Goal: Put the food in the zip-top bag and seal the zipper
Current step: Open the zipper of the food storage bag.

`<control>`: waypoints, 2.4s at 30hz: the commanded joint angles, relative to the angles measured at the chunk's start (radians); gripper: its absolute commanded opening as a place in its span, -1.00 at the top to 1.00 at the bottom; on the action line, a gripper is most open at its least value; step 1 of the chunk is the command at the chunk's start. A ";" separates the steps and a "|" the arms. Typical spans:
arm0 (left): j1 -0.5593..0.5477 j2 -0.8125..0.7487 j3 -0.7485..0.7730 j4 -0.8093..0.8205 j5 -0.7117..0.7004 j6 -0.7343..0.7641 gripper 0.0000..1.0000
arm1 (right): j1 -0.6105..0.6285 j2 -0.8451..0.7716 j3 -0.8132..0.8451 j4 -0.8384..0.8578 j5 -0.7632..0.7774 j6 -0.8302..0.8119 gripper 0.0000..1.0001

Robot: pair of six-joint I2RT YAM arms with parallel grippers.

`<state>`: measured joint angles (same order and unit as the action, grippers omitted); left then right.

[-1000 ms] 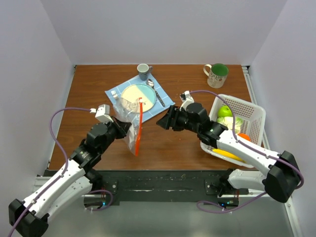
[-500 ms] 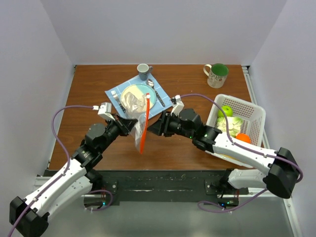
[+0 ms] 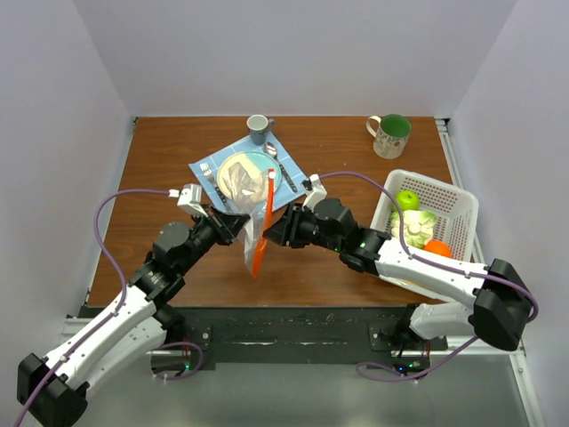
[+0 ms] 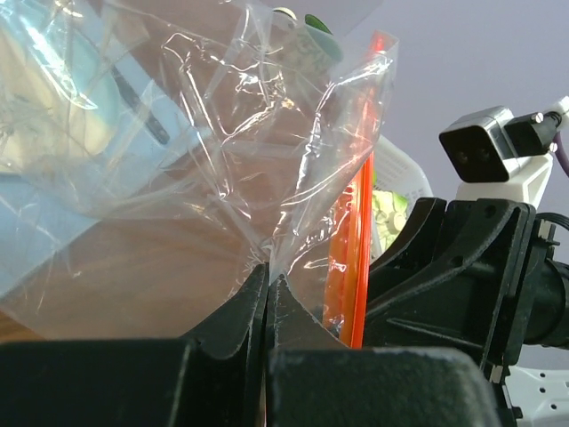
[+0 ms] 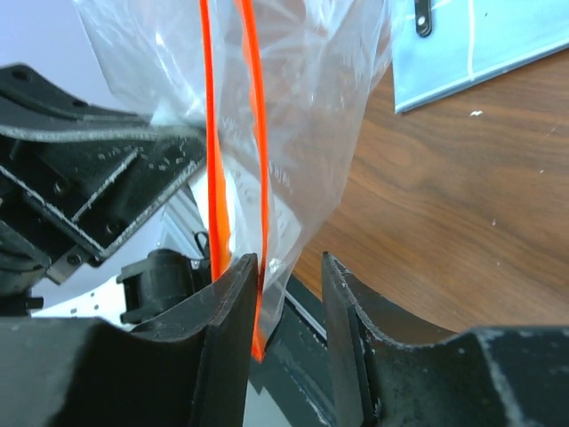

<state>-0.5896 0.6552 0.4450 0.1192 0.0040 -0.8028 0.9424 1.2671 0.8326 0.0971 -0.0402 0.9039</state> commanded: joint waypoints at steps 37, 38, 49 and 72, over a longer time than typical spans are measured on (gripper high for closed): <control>-0.118 0.156 0.451 -0.530 -0.065 0.298 0.07 | 0.102 0.089 0.218 -0.031 0.342 -0.054 1.00; -0.125 0.159 0.460 -0.539 -0.076 0.309 0.06 | 0.102 0.092 0.221 -0.027 0.339 -0.051 1.00; -0.202 0.233 0.511 -0.607 -0.165 0.353 0.07 | 0.102 0.101 0.230 0.016 0.319 -0.016 1.00; -0.279 0.265 0.541 -0.701 -0.418 0.310 0.83 | 0.102 0.098 0.220 0.030 0.306 0.004 1.00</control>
<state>-0.8700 0.9218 0.9466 -0.5549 -0.2924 -0.4820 1.0401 1.3735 1.0172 0.0990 0.2588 0.9066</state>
